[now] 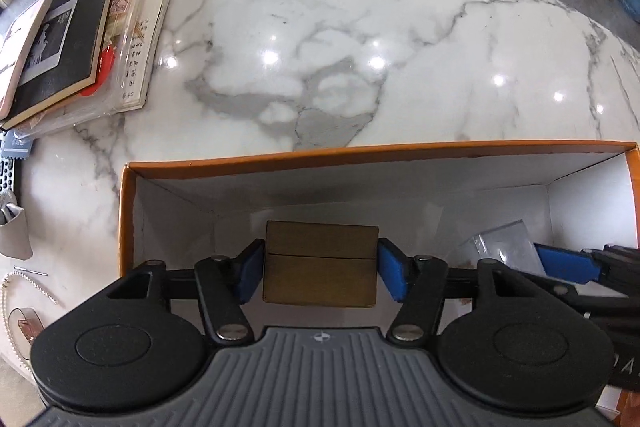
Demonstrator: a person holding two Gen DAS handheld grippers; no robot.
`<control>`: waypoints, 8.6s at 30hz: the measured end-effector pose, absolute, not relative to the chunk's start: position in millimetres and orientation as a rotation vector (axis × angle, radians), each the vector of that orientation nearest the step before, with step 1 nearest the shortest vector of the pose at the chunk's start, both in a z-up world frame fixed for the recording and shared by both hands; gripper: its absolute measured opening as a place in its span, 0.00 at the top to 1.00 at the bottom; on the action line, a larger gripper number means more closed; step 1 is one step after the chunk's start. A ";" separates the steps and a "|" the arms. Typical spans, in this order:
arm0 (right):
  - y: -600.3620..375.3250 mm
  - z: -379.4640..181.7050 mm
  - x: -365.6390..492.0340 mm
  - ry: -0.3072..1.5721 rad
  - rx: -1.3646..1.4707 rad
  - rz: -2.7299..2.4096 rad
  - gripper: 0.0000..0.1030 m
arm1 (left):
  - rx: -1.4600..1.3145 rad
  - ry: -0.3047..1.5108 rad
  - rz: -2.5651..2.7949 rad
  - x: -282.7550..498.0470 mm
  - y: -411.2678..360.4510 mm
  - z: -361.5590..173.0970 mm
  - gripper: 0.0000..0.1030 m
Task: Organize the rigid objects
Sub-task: 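Carry the brown box with the left tool while the right tool carries the clear cube into the orange box, then release the brown box with the left tool while the right tool releases the clear cube beside it, then withdraw both tools from the orange box toward the pink items, then grasp the pink cup with the left tool while the right tool grasps the pink bottle, then carry the pink cup with the left tool while the right tool carries the pink bottle into the orange box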
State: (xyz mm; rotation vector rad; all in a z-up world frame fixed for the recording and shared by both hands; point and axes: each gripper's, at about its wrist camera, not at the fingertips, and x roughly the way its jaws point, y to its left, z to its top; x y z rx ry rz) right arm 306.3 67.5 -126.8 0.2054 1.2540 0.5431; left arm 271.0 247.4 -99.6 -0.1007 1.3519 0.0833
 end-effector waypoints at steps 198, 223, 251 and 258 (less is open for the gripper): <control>-300.7 -118.9 192.6 1.229 0.608 0.098 0.46 | 0.431 0.984 -0.574 161.5 -127.2 -109.8 0.42; -237.9 -152.4 208.0 1.215 0.220 0.150 0.53 | 0.083 1.166 -0.287 146.7 -49.7 -128.6 0.34; -248.2 -141.2 185.8 1.119 0.282 0.188 0.53 | -0.014 1.057 -0.265 142.4 -42.3 -83.6 0.42; -235.5 -89.3 173.5 0.997 0.280 0.264 0.53 | -0.147 0.914 -0.220 118.3 5.8 -19.6 0.42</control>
